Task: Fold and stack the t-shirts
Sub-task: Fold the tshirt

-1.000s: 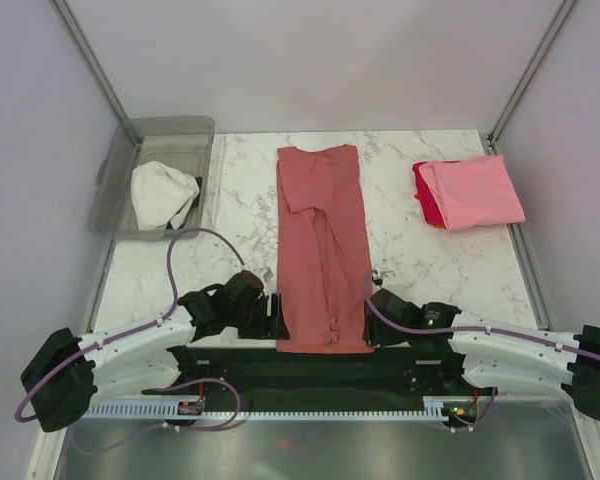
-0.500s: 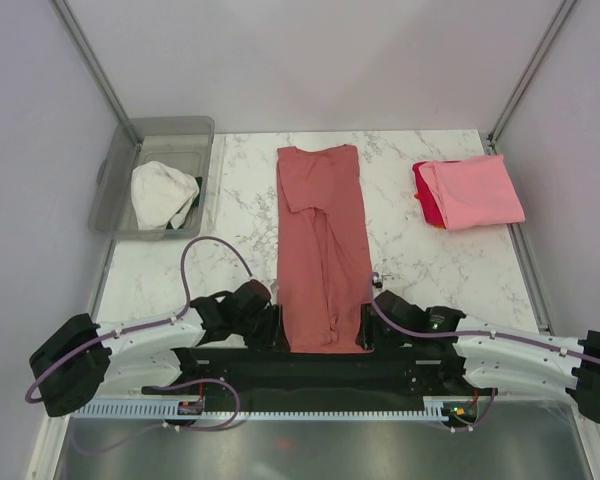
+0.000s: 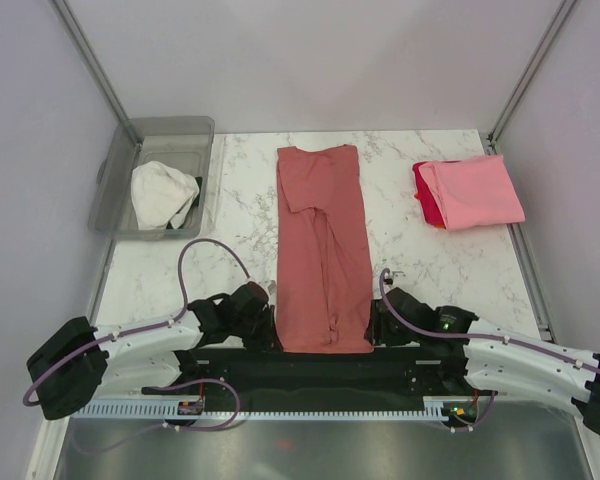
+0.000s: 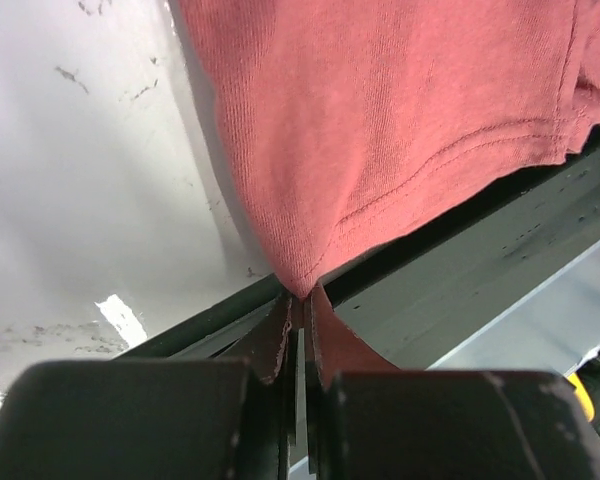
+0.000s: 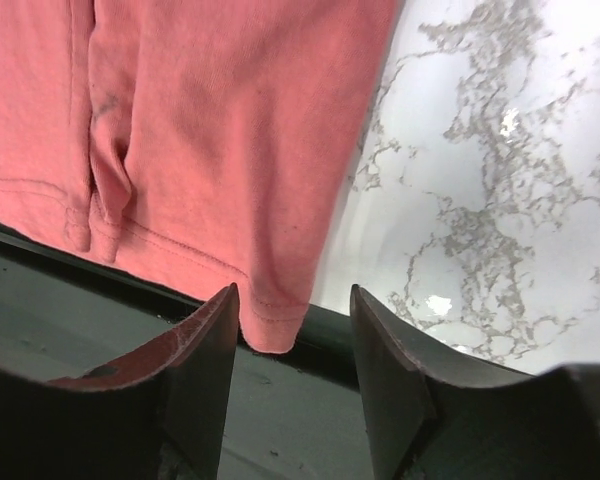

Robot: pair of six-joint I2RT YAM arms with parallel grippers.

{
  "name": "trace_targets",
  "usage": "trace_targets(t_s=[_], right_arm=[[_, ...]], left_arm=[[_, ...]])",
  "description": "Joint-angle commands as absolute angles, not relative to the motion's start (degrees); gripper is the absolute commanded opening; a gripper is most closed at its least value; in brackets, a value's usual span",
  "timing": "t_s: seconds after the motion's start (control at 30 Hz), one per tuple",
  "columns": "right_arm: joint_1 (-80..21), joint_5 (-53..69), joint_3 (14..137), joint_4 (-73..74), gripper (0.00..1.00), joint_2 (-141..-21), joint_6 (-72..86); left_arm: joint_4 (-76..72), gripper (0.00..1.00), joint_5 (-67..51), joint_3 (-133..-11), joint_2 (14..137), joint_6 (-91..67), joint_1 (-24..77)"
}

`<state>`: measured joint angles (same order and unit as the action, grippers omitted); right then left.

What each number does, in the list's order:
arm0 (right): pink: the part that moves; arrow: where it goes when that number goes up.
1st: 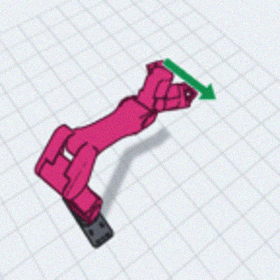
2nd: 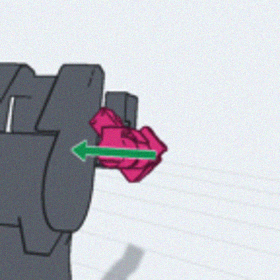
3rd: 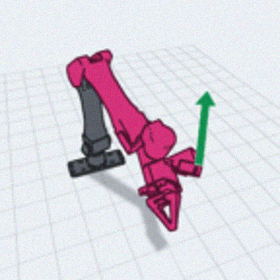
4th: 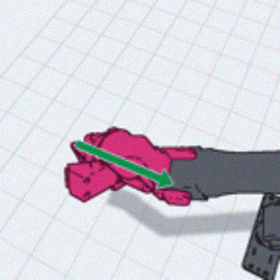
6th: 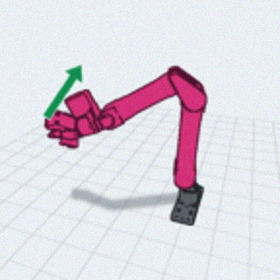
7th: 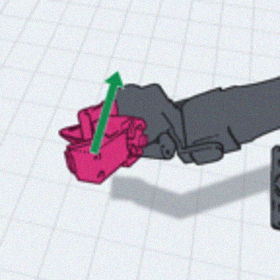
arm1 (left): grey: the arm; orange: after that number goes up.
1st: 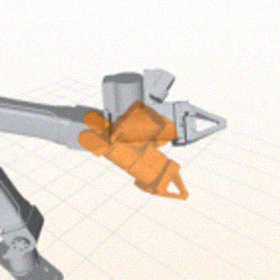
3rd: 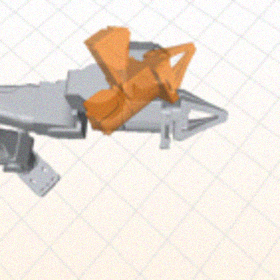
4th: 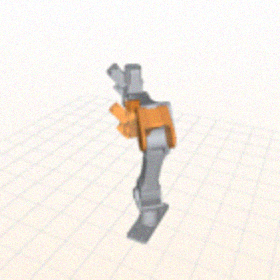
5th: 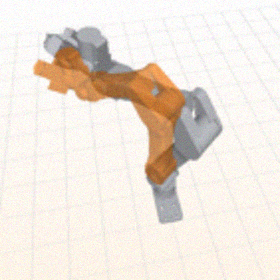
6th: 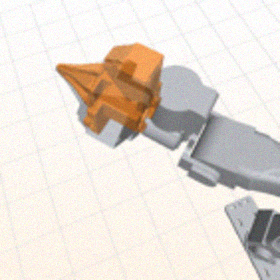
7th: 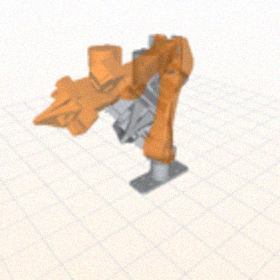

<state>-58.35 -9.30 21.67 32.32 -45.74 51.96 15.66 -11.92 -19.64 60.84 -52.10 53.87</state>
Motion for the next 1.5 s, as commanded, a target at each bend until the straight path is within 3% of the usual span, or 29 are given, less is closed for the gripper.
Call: trace_targets(t_s=[0.0,0.2,0.57,0.7,0.77,1.13,1.27,1.47], right_arm=[[-56.87,-10.29,23.12,33.75,0.54,-44.82,51.07],[-56.51,-6.69,21.1,29.8,0.44,-46.67,50.36],[-56.43,-3.52,19.51,25.66,0.38,-51.32,50.36],[-56.51,-3.16,19.42,25.4,0.07,-50.98,50.54],[-56.43,-2.64,19.86,25.58,0.0,-49.84,50.71],[-54.5,-11.76,33.3,35.41,0.0,-49.13,47.64],[-52.13,-17.92,40.5,38.32,0.0,-55.26,44.13],[-43.96,-16.97,53.58,36.74,0.0,-66.52,36.57]], left_arm=[[14.41,0.02,-10.72,-18.63,58.98,-53.7,54.14],[14.41,0.02,-11.16,-18.46,58.97,-53.7,54.23],[14.5,0.02,-11.43,-18.72,59.15,-53.53,54.14],[14.59,0.02,-11.6,-18.81,58.89,-53.53,54.23],[14.76,0.02,-11.86,-19.16,58.71,-53.53,54.23],[21.43,0.02,-9.86,-28.99,51.77,-52.65,53.0],[23.47,0.02,-11.77,-34.44,55.01,-49.23,46.44],[23.12,0.02,-16.25,-44.45,64.76,-42.72,34.12]])
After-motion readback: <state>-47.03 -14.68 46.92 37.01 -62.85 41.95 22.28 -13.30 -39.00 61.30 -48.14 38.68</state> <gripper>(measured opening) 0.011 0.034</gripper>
